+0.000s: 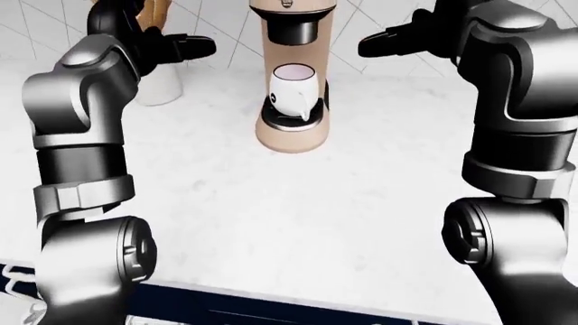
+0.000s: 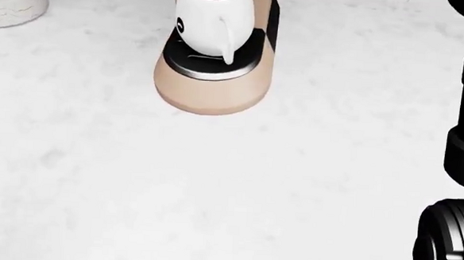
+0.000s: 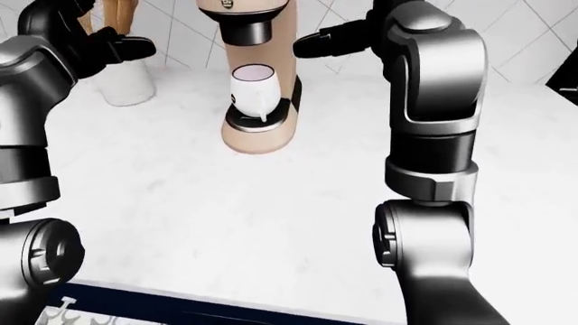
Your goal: Press the button on the coffee machine to serve coffee.
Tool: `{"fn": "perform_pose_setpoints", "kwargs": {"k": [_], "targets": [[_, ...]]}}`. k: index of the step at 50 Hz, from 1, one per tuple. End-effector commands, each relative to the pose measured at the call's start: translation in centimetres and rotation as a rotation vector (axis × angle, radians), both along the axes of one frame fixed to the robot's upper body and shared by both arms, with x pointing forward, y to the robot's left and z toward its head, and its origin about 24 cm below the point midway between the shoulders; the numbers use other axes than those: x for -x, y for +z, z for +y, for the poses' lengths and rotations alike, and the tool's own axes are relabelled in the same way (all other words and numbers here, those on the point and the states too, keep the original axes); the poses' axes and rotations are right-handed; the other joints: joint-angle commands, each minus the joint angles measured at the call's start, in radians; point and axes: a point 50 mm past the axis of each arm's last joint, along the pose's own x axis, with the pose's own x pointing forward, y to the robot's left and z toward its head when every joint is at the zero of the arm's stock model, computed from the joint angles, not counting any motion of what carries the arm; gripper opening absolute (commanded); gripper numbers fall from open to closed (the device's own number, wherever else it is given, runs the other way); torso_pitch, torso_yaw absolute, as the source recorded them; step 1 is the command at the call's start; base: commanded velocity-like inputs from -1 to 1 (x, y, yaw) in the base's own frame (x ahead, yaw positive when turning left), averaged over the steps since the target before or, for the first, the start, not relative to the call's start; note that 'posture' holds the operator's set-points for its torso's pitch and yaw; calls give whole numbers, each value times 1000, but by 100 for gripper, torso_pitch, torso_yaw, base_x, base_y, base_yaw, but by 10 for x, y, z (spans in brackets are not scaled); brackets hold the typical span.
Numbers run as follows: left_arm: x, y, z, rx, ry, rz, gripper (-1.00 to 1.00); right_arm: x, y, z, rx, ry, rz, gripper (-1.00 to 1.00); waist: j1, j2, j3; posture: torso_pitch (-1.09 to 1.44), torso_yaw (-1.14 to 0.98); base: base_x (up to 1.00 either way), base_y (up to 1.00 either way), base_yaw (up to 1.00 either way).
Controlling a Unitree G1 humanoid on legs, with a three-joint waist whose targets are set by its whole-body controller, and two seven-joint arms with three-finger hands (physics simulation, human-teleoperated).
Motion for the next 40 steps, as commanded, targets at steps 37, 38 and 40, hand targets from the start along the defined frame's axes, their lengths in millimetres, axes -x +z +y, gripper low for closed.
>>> {"fn": "perform_pose_setpoints", "kwargs": {"k": [37,38,40], "targets": [[5,24,-7,-16,-27,-108,100,1,15,-2,7,1,-78,100,12,-1,-132,-18,0,0,0,0],[6,25,-8,-17,-27,-104,100,0,15,-1,8,2,-77,100,12,-1,-137,-19,0,0,0,0],[4,22,-7,-14,-30,-103,100,0,15,0,7,4,-78,100,12,-1,-146,-21,0,0,0,0]]}}
